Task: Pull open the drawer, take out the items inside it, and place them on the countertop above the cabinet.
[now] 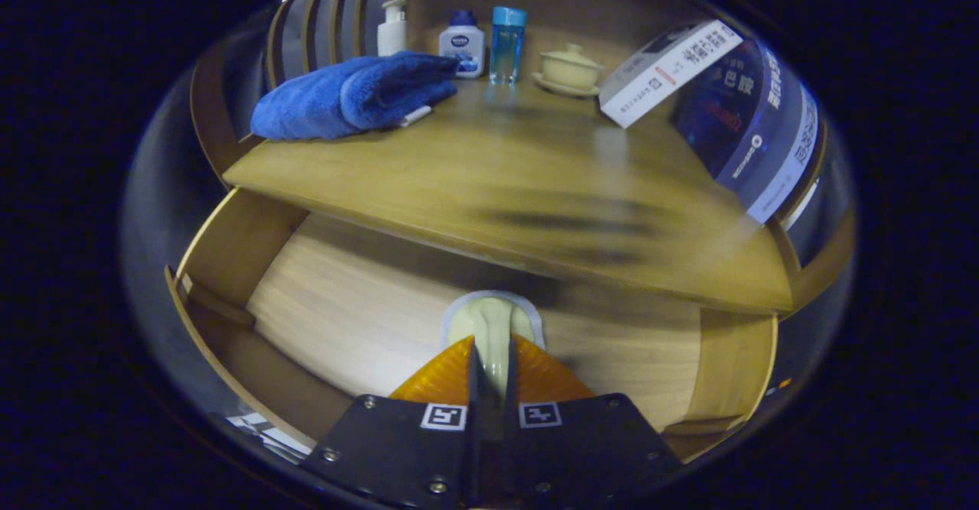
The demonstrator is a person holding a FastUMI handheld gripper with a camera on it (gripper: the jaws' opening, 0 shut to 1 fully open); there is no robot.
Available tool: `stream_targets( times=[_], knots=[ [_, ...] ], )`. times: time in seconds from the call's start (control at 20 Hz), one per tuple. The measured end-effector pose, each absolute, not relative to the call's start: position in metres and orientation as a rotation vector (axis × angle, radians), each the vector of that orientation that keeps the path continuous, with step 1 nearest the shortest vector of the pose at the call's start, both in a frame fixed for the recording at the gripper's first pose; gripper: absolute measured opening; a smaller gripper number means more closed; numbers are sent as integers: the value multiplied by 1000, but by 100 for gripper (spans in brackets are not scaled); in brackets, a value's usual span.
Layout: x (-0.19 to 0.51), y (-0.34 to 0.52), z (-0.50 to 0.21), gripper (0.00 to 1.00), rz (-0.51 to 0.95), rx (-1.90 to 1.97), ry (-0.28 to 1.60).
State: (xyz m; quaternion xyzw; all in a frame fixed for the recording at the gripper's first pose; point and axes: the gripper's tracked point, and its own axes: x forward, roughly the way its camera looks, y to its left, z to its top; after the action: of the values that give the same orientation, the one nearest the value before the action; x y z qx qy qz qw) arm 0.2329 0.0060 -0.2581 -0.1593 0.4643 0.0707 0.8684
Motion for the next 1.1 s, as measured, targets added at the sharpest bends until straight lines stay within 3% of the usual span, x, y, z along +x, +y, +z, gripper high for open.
stream_targets(
  times=[0.35, 0.65, 0.85, 1.1],
  knots=[
    [229, 1, -208, 11, 168, -543, 924],
    [211, 33, -195, 11, 379, -725, 839],
    [209, 72, -173, 11, 503, -650, 668],
    [252, 54, -132, 11, 343, -555, 568]
  ],
)
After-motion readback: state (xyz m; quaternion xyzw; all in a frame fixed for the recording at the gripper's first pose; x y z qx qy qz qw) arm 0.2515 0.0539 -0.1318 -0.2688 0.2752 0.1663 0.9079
